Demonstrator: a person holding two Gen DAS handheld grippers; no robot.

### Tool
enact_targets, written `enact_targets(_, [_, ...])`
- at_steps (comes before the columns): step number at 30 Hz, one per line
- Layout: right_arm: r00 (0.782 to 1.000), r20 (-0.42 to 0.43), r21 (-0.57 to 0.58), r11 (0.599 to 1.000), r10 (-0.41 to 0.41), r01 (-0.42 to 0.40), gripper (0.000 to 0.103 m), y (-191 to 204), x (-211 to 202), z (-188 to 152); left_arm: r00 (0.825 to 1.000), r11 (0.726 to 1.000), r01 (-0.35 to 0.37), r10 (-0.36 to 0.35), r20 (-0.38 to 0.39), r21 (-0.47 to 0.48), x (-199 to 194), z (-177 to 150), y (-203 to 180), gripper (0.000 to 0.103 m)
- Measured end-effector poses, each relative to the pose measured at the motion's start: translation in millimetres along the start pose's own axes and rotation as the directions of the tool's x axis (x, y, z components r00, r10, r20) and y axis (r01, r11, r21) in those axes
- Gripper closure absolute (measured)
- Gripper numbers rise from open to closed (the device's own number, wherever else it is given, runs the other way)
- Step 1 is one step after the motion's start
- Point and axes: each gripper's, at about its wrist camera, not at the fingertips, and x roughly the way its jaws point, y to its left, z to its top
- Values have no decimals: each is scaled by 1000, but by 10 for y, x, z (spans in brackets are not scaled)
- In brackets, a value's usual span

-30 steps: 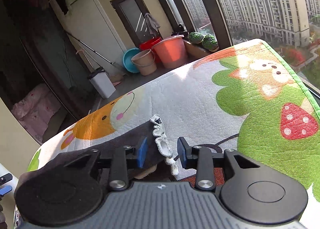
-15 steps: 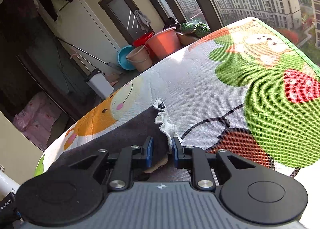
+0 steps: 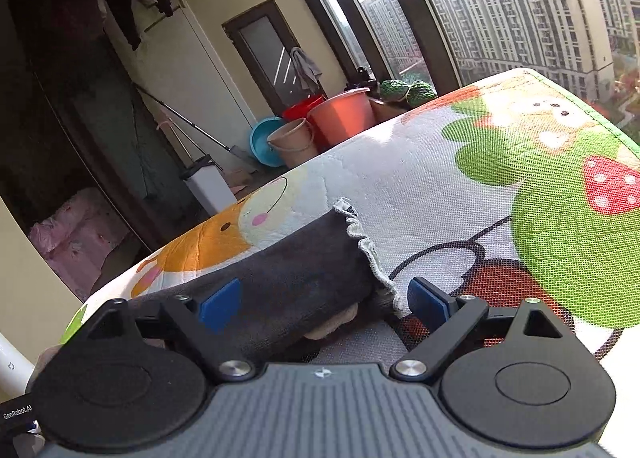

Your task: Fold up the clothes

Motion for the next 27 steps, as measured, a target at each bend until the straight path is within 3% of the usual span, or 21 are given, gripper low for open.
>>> enact_targets(6, [1000, -2, 26, 1000, 3, -3, 0, -33, 2, 32, 996, 992, -83, 84, -3, 97, -40, -88, -190, 0])
enact_targets(13, [1000, 4, 38, 999, 11, -11, 0, -57, -13, -1, 992, 989, -123, 122, 8, 88, -97, -154, -243, 0])
enact_targets(18, [1000, 10, 47, 999, 14, -15, 0, -59, -30, -10, 983, 971, -181, 184, -5, 159, -53, -165, -374, 0])
enact_targets(22, [1000, 13, 52, 998, 17, -18, 0, -66, -33, -9, 986, 977, -164, 166, -5, 139, -56, -178, -311, 0])
enact_targets(27, [1000, 17, 62, 998, 23, -24, 0, -75, -39, -15, 986, 977, -166, 167, 6, 135, -25, -294, 98, 0])
